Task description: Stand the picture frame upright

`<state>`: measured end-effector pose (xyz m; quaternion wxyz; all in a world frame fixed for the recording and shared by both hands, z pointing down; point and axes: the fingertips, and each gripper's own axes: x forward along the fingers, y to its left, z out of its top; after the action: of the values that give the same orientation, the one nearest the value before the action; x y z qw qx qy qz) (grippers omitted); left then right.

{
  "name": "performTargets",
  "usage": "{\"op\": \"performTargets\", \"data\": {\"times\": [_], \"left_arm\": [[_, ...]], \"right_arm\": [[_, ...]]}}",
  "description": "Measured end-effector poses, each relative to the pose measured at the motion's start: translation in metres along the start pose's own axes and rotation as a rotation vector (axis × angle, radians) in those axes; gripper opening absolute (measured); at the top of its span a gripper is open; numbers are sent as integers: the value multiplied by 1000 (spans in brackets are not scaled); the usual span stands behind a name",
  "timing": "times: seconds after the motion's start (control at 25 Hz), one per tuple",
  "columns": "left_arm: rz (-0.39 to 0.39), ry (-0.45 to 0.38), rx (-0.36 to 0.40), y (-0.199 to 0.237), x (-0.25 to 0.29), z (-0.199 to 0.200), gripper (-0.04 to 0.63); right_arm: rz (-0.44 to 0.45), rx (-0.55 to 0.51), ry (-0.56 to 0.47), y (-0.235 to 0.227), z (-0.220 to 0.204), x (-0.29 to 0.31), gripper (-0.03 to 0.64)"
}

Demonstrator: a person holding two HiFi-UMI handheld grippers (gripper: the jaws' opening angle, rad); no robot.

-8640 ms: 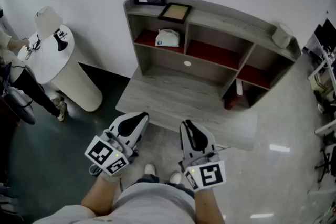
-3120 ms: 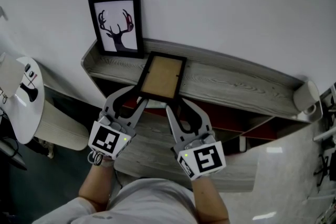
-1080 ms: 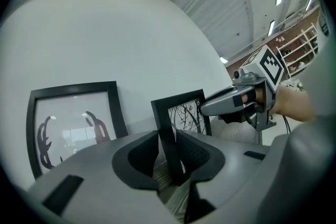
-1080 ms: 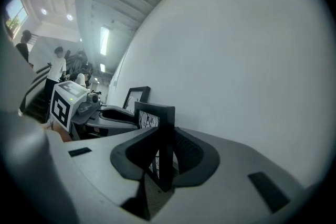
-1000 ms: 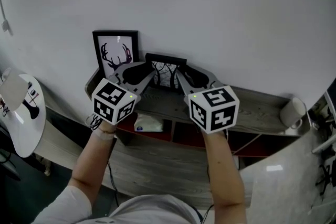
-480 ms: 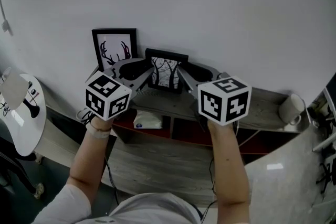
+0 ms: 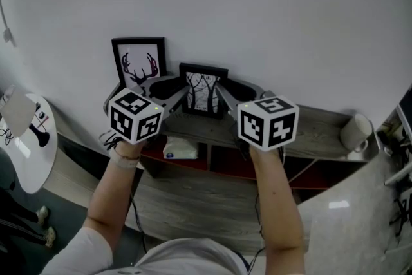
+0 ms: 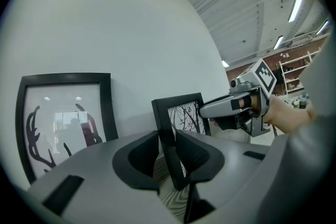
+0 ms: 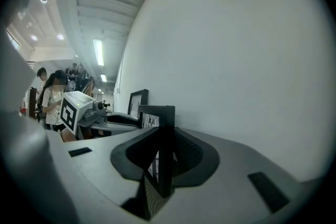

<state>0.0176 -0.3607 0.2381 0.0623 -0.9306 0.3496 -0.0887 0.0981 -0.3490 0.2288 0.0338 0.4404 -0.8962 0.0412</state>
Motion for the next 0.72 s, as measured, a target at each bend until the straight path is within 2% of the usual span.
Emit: {"op": "performTargets", "data": {"times": [0.24, 0.48, 0.72], "left_arm": [[11, -27, 2, 5, 5, 1, 104], [6, -10, 2, 13, 11, 0, 104], [-2, -28, -2, 16, 13, -2, 104]], "right_arm": [[-51, -63, -31, -4, 2, 4, 84], [-47, 1, -34, -11, 1, 14, 84], [-31, 25, -47, -15, -4, 19, 91]]}}
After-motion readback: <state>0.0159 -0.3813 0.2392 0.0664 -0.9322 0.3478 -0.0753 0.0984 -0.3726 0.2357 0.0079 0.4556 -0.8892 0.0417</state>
